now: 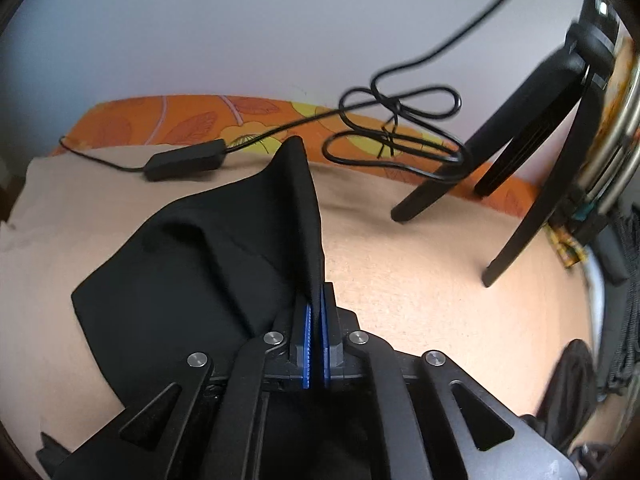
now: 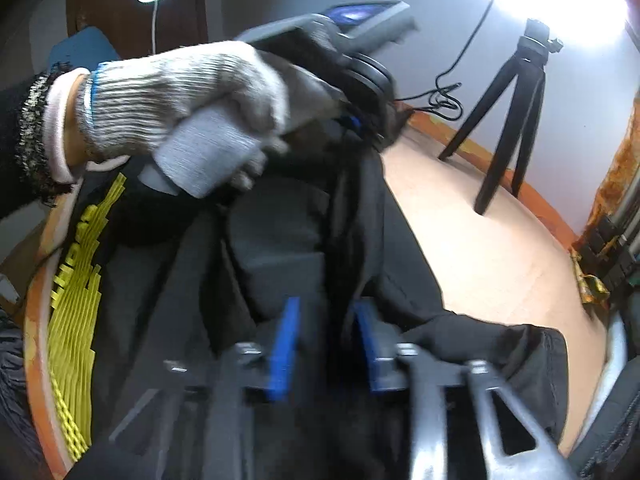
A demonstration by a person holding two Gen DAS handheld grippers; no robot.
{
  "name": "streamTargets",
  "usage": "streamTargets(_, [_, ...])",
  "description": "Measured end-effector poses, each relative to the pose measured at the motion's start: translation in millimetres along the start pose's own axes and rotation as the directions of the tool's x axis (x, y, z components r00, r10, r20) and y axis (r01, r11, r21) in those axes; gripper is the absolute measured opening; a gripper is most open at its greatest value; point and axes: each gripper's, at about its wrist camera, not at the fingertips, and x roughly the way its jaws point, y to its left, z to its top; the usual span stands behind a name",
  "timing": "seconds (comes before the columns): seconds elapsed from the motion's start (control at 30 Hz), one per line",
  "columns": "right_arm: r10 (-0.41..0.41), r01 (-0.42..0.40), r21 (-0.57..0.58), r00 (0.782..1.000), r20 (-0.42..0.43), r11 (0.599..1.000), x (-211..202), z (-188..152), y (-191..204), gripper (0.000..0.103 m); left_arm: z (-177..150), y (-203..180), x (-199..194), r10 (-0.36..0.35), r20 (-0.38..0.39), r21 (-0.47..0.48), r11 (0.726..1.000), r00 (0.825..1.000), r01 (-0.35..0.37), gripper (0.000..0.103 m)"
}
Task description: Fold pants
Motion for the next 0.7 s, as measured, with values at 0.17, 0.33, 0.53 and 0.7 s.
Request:
streamTargets(0.17, [-0.008,0.008,0.049,1.0,-0.014,0.999,2.4,-1.6,-19.9,0.012,-7.2,20.8,-21.0,-0.042,0.063,-0.059,0.997,0.997,0.046,0.001])
streamTargets(0.33, [-0.067,0.063,0.086,0.997,0.041,0.994,-24.3,9.8,-31.0,0.0,0.5,41.7,-65.3,-0.076,0.136,-0.085,0.992,0.988,0.089,0.001])
streamTargets(0.53, [-0.097,0.091,0.072,0.992,0.086,0.993,-66.9,34.1,-20.0,0.0,-7.8,60.6,-130.0,-0.091,0.224,-0.076,0.991,0.97,0.111,0.001])
streamTargets(0.7, [-0.058,0.06,-0.013,0.993,0.105,0.998,-107.0,44.0,27.2,0.0,-42.6,84.0,-176.6,-0.086,0.259,-0.096,0.989,0.962,0.114,0.001])
